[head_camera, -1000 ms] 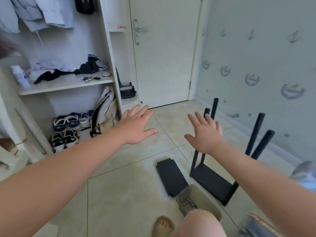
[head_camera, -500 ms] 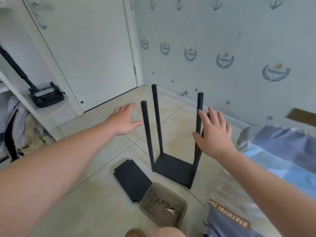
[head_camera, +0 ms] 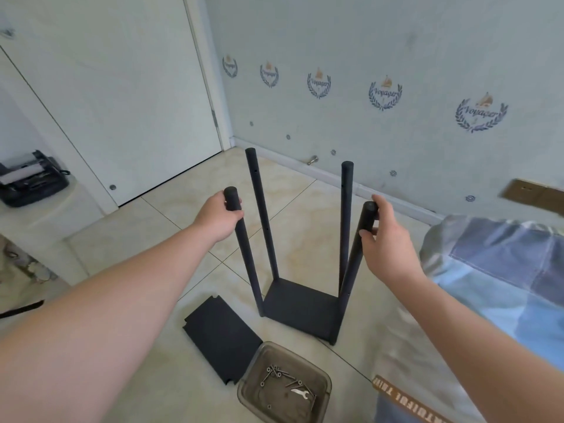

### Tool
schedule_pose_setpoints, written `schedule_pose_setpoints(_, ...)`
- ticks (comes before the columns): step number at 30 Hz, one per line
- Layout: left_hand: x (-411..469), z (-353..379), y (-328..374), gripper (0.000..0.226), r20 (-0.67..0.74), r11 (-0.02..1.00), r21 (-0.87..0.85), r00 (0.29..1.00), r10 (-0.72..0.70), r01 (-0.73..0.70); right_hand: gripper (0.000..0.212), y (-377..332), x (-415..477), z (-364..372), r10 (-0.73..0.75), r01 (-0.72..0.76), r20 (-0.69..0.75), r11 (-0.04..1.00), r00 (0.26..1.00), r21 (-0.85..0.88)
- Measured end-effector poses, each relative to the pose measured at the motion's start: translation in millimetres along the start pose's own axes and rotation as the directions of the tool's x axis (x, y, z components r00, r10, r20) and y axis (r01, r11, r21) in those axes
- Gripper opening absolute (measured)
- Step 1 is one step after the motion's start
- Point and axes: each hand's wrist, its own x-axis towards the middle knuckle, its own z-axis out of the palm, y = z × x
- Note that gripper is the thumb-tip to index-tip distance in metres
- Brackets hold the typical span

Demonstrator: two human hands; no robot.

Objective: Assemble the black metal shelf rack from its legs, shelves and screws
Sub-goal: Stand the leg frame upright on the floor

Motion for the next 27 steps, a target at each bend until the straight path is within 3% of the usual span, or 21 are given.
schedule_pose_setpoints(4, -13, -3, -2, 0.02, -0.021, 0.998, -0.054, 0.999, 0.039, -0.04, 0.036, 1, -2, -4, 0.026, -0.025, -0.012, 0.998, 1.0, 0.062)
schedule_pose_setpoints(10, -51, -43, 12, 0.025, -0.084, 0.985, -0.072, 0.985, 0.149, -0.155, 0.037, -18, -16, -19, -0.053, 0.058, -0.049, 0.991, 0.997, 0.122)
schedule_pose_setpoints(16, -115, -127, 22, 0.031, -0.206, 0.97, -0.005, 0.949, 0.239, -0.245, 0.039, -82, -40, -24, -0.162, 0.175, -0.075, 0.963, 0.984, 0.207)
schedule_pose_setpoints(22, -207, -222, -7, 0.028, -0.356, 0.974, 0.054, 0.907, 0.226, -0.222, 0.038, -159, -91, 7, -0.258, 0.247, -0.01, 0.915, 0.966, 0.317)
schedule_pose_setpoints(27, -284, -287, -51, 0.021, -0.449, 0.986, 0.127, 0.88, 0.151, -0.105, 0.038, -216, -151, 61, -0.353, 0.298, 0.077, 0.871, 0.932, 0.39)
